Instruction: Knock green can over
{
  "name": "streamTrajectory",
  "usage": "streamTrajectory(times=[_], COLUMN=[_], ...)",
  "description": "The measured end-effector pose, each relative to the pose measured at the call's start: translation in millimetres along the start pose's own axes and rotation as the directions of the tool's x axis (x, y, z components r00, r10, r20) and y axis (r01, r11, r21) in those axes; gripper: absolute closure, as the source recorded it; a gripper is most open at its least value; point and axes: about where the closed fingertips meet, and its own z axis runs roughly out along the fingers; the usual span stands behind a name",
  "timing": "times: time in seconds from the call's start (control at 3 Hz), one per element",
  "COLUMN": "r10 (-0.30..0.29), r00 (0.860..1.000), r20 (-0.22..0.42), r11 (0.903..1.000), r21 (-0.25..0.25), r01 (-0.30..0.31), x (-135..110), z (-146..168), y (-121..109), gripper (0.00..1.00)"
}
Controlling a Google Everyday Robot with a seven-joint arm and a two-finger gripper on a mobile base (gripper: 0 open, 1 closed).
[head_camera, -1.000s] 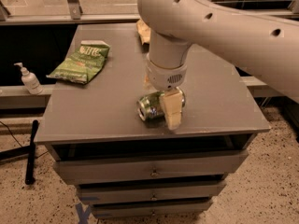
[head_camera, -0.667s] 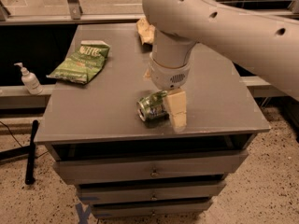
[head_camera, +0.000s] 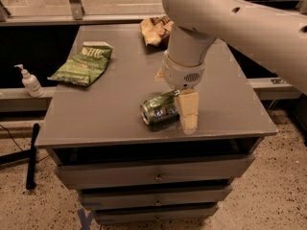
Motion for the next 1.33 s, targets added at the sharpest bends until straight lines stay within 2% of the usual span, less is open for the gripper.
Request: streamTrajectory(times=[0.33,0.67,1.0,1.33], r10=[0.104,0.223,0.297,0.282], r00=[0.989,0.932,0.832,0.791], r20=[0.107,0.287,0.469,0.542], r11=[0.9942,0.9652,0.9134,0.9056], r21=[0.017,0.070,0.114,0.122], r01=[-0.107,-0.252,-0.391,-0.406], x=[35,82,130,122], z=[-11,-37,-67,-84], y=[1,2,9,6], gripper=[0.00,0.00,0.00,0.00])
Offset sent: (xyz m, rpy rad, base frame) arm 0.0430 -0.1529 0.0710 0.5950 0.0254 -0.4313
